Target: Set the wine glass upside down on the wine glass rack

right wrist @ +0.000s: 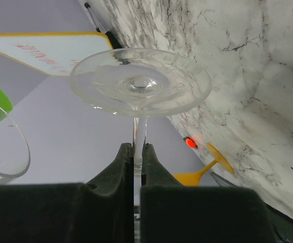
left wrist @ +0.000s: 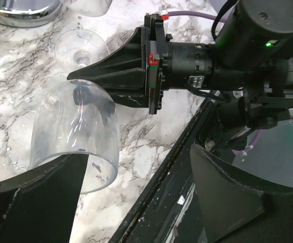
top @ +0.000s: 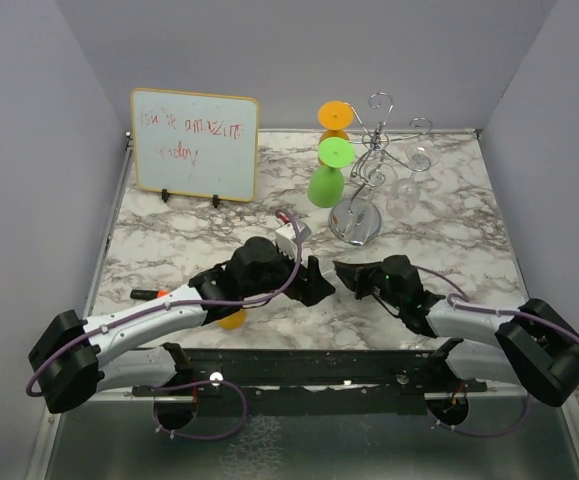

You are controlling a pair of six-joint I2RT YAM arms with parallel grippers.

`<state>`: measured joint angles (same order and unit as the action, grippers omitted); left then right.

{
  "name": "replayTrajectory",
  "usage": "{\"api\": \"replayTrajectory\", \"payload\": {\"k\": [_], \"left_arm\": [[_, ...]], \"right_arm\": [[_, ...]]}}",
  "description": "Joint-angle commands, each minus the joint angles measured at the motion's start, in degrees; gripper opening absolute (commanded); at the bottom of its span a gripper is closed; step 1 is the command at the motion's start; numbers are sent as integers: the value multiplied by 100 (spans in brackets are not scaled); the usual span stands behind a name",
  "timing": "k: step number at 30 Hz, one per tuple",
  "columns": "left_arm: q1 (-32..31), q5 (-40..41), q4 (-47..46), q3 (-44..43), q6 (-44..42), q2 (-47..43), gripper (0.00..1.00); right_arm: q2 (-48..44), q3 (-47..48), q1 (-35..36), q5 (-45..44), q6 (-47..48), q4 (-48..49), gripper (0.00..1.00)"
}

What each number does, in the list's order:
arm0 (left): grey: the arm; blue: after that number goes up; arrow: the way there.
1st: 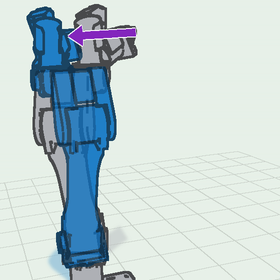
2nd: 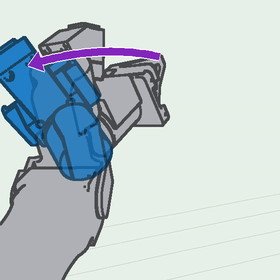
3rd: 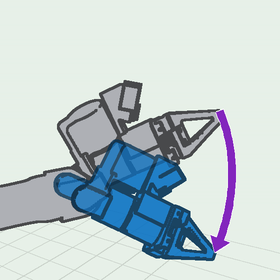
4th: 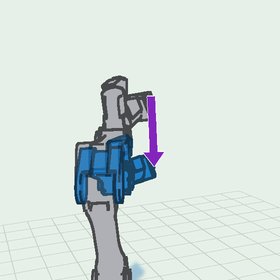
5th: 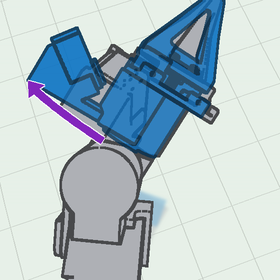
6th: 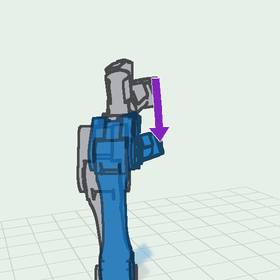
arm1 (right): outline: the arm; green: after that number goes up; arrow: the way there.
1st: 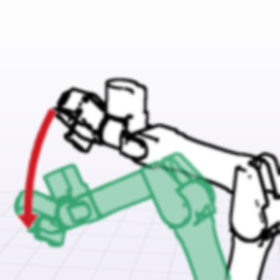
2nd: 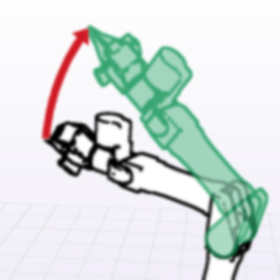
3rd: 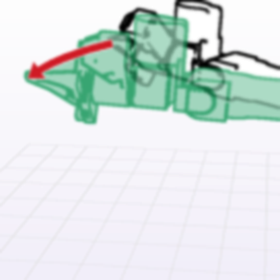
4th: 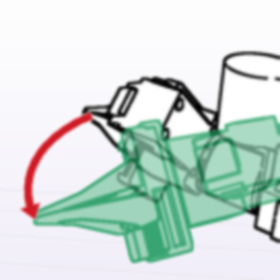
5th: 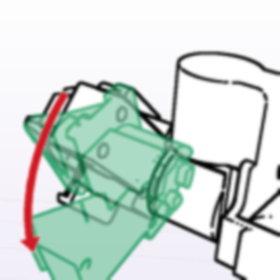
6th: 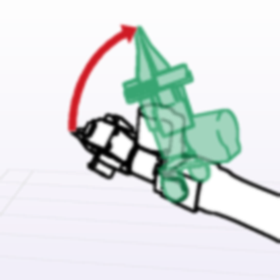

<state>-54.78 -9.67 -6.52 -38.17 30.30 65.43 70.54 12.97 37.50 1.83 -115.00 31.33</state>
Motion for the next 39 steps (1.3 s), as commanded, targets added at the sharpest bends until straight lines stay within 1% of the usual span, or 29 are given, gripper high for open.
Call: {"api": "replayTrajectory", "payload": {"k": [1, 3, 6, 8, 13, 16, 21, 25, 29, 31, 35, 39], "left_arm": [[12, 34, 558, -483, -421, -431, 83], [12, 156, 928, -784, -446, -547, 84], [12, 370, 1495, -1332, -444, -556, 84], [12, 458, 1698, -1580, -387, -537, 84], [12, 482, 1704, -1860, -209, -466, 84], [12, 684, 1658, -1894, -109, -421, 85], [12, 845, 1523, -1892, 211, -344, 85], [12, 752, 1303, -1856, 449, -295, 85], [12, 670, 1131, -1869, 586, -260, 86], [12, 677, 1069, -1877, 652, -255, 86], [12, 644, 893, -1911, 762, -234, 87], [12, 500, 614, -1905, 948, -200, 88]], "right_arm": [[-282, 100, 96, -128, 490, -431, 1], [-412, 109, 91, -157, 641, -571, 1], [-665, 72, 98, -491, 889, -690, 1], [-897, 101, 92, -681, 1082, -884, 1], [-1507, 243, 91, -1070, 1595, -1566, 1], [-1916, 258, 91, -1299, 1856, -1907, 1], [-2559, 302, 92, -1761, 2559, -2326, 1], [-3027, 264, 93, -1953, 3268, -2362, 1], [-3619, 83, 92, -2031, 4249, -1952, 1], [-3980, -15, 91, -2025, 4905, -1718, 1], [-4583, -124, 97, -1860, 6078, -1449, 1], [-4931, -193, 92, -1543, 6942, -1379, 1]]}}
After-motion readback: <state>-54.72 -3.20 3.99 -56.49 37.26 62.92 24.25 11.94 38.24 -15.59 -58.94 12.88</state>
